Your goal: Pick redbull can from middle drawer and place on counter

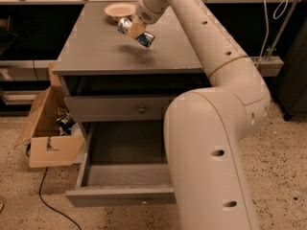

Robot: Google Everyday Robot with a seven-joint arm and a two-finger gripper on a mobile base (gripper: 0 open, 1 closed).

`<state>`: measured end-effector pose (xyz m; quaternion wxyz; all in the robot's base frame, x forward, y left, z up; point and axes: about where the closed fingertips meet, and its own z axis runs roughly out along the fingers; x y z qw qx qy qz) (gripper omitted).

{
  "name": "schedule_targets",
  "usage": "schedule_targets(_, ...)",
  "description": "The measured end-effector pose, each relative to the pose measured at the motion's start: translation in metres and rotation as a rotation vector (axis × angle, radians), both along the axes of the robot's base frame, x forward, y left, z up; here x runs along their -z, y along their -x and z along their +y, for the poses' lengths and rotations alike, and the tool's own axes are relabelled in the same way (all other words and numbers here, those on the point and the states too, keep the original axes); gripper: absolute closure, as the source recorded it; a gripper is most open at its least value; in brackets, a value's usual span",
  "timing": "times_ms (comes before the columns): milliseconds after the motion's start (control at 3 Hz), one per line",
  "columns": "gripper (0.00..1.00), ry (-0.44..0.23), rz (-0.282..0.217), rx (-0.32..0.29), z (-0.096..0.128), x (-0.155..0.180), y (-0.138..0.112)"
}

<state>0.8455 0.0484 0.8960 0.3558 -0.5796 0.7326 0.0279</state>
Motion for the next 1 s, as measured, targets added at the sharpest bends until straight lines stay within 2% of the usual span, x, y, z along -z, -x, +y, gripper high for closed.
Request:
schedule_targets(333,0.63,0.039,0.008,-0.01,0.007,0.012,0.003)
schedule_targets(667,0.4,0.082,0.026,-0.011,0.011,0.024,0.005)
schedule_targets(1000,0.17,0.084,0.027,-0.011,0.011,0.025,0.005)
